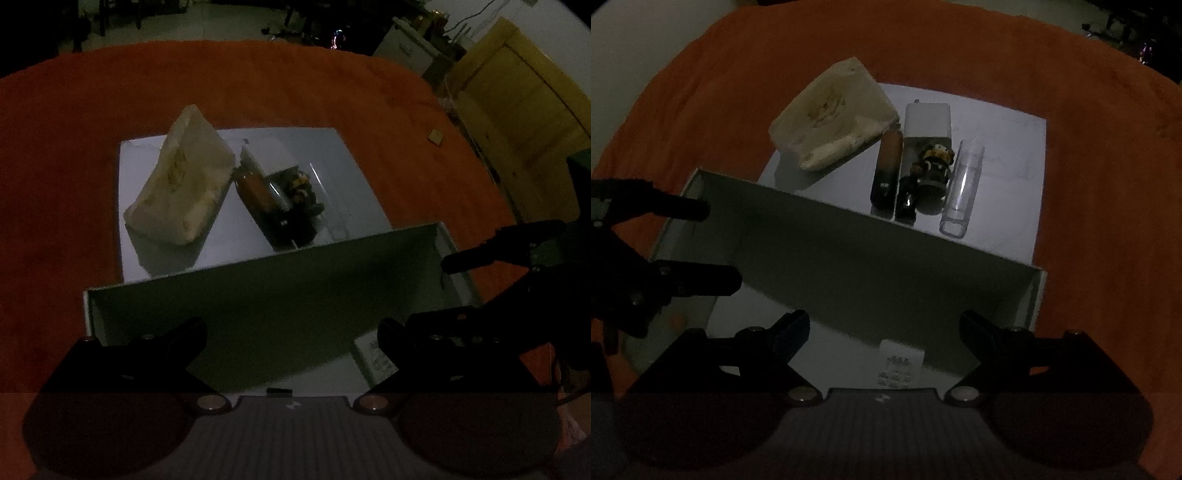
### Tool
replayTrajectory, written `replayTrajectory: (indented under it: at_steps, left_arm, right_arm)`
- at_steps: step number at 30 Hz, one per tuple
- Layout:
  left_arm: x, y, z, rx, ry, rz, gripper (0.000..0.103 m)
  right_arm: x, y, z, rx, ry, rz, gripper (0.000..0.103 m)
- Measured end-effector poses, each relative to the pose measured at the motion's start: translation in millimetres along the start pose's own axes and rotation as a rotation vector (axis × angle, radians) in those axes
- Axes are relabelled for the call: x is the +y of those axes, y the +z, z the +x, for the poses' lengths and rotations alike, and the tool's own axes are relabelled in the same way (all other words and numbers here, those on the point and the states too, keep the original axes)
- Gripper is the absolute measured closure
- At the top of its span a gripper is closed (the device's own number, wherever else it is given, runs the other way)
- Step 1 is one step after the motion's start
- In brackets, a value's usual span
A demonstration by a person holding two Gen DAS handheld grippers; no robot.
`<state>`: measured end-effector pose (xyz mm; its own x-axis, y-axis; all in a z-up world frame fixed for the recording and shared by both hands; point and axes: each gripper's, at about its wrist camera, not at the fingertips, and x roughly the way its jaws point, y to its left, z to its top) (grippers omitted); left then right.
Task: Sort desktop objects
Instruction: 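Move the right tool to the clear glass tube and close on it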
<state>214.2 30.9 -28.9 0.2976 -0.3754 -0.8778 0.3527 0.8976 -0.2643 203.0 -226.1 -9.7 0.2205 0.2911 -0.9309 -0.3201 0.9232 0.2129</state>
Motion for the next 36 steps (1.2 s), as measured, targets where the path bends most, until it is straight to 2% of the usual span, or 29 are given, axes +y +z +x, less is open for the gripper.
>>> replayTrajectory:
  at_steps: [13, 18, 22, 25, 26, 28, 29, 33, 36]
  left_arm:
    - [22.8, 56.9, -3.8, -0.081, 0.088, 0.002, 0.003]
    - [36.2, 75.8, 16.9, -0.059, 0.136, 0.006, 0.003]
    - [36.7, 87.9, 40.7, -0.017, 0.134, -0.008, 0.003]
    - [33.3, 95.3, 61.3, 0.024, 0.112, -0.067, 0.008]
    - [34.2, 96.9, 68.7, 0.041, 0.105, -0.104, 0.018]
    - [37.3, 100.0, 85.6, 0.079, 0.09, -0.193, 0.036]
    - [38.4, 102.1, 93.4, 0.089, 0.082, -0.223, 0.038]
    - [35.1, 106.3, 110.6, 0.057, 0.12, -0.238, 0.038]
    - [34.2, 108.5, 119.2, 0.057, 0.075, -0.28, 0.038]
  right_arm:
    - [-32.5, 55.8, -19.2, -0.098, -0.029, 0.062, 0.012]
    - [-52.2, 80.4, -7.9, -0.1, -0.052, 0.11, 0.013]
    - [-74.1, 99.5, 14.4, -0.089, -0.063, 0.162, 0.017]
    - [-89.0, 108.2, 35.6, -0.059, -0.076, 0.202, 0.032]
    - [-94.4, 110.4, 43.7, -0.043, -0.077, 0.221, 0.037]
    - [-104.8, 113.2, 58.5, -0.02, -0.075, 0.269, 0.041]
    - [-108.7, 113.9, 64.7, -0.014, -0.073, 0.289, 0.043]
    - [-115.7, 117.6, 82.2, -0.004, -0.05, 0.326, 0.046]
    - [-115.7, 121.6, 87.9, -0.007, -0.022, 0.329, 0.047]
